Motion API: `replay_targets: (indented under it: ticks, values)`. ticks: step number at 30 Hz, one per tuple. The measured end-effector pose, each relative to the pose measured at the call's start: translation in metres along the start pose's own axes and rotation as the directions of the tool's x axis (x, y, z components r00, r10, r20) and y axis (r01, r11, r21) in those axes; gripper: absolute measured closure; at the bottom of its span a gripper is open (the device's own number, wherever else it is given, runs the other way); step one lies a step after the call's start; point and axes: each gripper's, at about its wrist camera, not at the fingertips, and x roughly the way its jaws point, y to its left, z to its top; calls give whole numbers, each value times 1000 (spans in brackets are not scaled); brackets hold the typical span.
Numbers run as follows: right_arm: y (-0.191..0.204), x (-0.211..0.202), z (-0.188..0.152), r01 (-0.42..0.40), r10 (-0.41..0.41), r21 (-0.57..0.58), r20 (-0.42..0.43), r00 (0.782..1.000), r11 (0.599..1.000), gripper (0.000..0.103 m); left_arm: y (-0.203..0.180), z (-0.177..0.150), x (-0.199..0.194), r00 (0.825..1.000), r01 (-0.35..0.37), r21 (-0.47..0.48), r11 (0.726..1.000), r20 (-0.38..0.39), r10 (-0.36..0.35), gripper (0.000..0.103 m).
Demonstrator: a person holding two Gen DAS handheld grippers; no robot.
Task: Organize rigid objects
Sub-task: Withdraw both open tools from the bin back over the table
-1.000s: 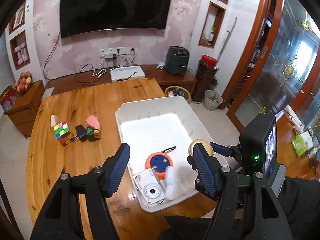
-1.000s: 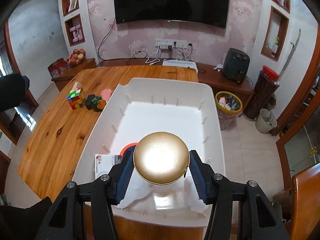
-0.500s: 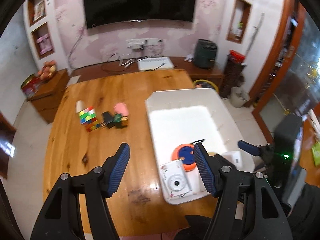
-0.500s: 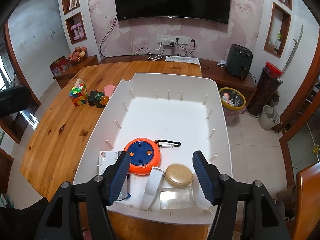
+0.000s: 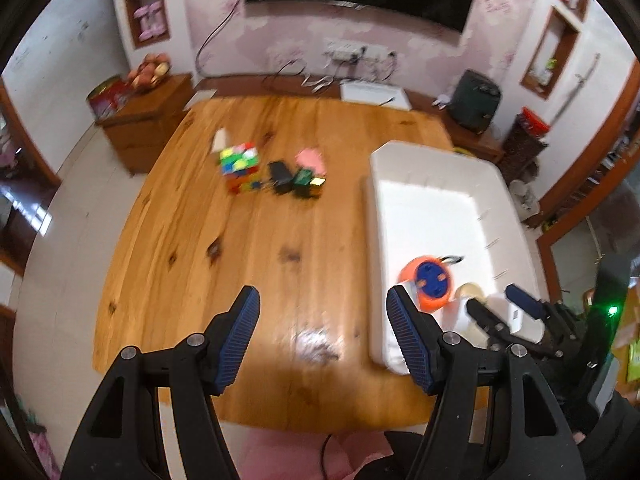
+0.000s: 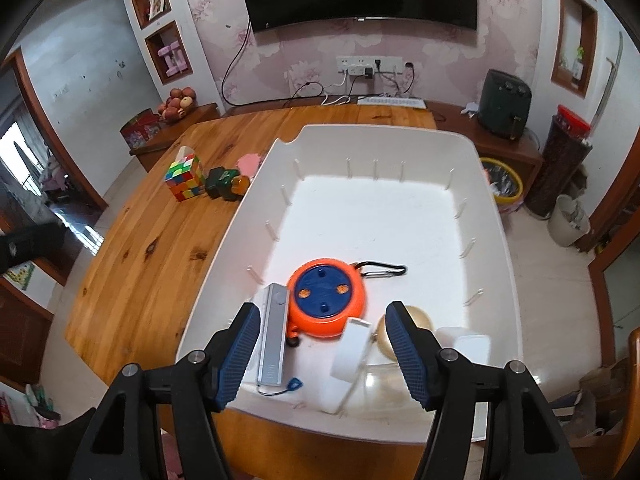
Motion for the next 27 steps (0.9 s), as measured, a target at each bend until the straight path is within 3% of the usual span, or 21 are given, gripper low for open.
replay_targets:
  ticks: [9,15,27]
  values:
    - [18,6,-3,-56,56,3,-27,998,998,37,22,-3,14,993,-57,-53,997,-103,51,33]
    - [30,0,1,-71,71,-24,2,997,997,37,42,7,26,991,1,-109,994,-132,-16,33]
    - [68,-10,21,-105,107,-31,110,988,994,37,83,59,54,987,20,-112,994,-155,-37,33]
